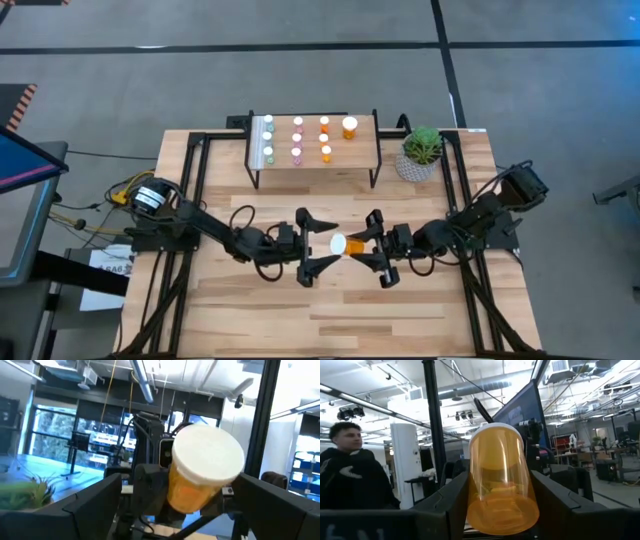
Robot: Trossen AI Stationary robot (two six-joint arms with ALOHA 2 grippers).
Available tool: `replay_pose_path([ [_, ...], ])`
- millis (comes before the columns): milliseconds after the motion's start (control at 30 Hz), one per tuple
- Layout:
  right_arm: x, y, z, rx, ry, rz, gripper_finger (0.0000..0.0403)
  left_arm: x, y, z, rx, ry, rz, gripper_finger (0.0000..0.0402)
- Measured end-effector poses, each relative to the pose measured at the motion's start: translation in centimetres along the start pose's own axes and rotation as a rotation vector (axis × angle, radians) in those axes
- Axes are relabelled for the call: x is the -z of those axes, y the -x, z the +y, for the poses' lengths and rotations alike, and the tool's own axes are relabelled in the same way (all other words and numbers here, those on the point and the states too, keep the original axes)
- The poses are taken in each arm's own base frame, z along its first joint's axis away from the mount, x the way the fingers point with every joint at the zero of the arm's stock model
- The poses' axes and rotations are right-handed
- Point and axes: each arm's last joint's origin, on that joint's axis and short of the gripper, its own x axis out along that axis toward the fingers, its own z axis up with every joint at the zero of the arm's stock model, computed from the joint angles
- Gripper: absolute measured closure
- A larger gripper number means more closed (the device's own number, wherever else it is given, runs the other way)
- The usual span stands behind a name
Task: Pick and place medicine bottles onto shelf by color
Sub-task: Put the large orange pill bottle on the shelf aligned with the other large orange pill bottle
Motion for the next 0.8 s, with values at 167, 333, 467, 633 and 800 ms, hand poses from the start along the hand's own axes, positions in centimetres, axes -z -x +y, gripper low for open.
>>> replay_pose_path([
  [167, 0.0, -0.1, -0.2, 0.006, 0.001, -0.005, 0.0203, -0.2, -0.8, 0.1, -0.010, -0.014, 0.015, 0.0038],
  [333, -0.1, -0.2, -0.5, 0.018, 0.001, -0.011, 0.0201, -0.3, -1.2, 0.1, -0.014, -0.021, 0.028, 0.0038],
  [467, -0.3, -0.5, -0.6, 0.023, 0.001, -0.017, 0.0201, -0.5, -1.3, 0.0, -0.012, -0.034, 0.010, 0.0043],
  [633, 0.0, -0.6, -0.6, 0.024, 0.009, 0.012, 0.0200, -0.6, -1.3, 0.0, -0.013, -0.045, 0.002, 0.0076],
  [800, 0.2, -0.7, -0.6, 0.026, -0.009, 0.032, 0.0201, -0.6, -1.3, 0.0, -0.012, -0.046, -0.005, 0.0128],
])
